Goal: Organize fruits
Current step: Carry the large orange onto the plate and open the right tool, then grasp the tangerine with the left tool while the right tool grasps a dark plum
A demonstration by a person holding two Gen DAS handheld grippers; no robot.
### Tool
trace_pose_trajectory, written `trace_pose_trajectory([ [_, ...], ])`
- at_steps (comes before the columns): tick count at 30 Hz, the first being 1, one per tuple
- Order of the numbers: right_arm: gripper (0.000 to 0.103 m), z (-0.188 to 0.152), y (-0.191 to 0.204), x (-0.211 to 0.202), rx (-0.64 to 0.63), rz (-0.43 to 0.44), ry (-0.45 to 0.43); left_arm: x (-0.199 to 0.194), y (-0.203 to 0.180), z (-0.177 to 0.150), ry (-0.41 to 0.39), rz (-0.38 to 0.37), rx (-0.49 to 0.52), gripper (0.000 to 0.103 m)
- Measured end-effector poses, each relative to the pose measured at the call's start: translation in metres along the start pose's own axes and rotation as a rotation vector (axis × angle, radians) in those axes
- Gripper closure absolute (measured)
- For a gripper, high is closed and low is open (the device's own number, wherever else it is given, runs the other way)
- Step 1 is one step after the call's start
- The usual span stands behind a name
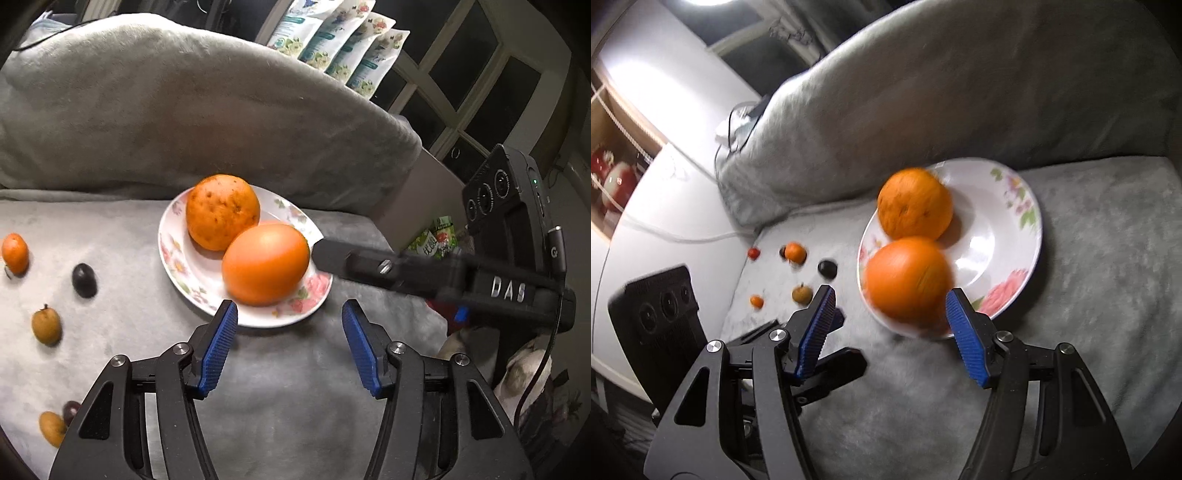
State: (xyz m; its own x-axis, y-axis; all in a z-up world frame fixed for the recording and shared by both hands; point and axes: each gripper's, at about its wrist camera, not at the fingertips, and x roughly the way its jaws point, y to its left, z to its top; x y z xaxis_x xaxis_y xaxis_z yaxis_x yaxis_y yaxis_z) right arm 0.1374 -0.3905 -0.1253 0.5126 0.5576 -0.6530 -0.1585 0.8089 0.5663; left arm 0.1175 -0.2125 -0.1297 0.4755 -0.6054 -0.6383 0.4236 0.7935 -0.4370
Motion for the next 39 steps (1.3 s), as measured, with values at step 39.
trace_pose_trajectory([
  [39,0.017,-0.015,0.079,-0.008,-0.262,-0.117,-0.150,-0.119,0.095,-0.030,-0.167,0.307,-0.006,0.040],
])
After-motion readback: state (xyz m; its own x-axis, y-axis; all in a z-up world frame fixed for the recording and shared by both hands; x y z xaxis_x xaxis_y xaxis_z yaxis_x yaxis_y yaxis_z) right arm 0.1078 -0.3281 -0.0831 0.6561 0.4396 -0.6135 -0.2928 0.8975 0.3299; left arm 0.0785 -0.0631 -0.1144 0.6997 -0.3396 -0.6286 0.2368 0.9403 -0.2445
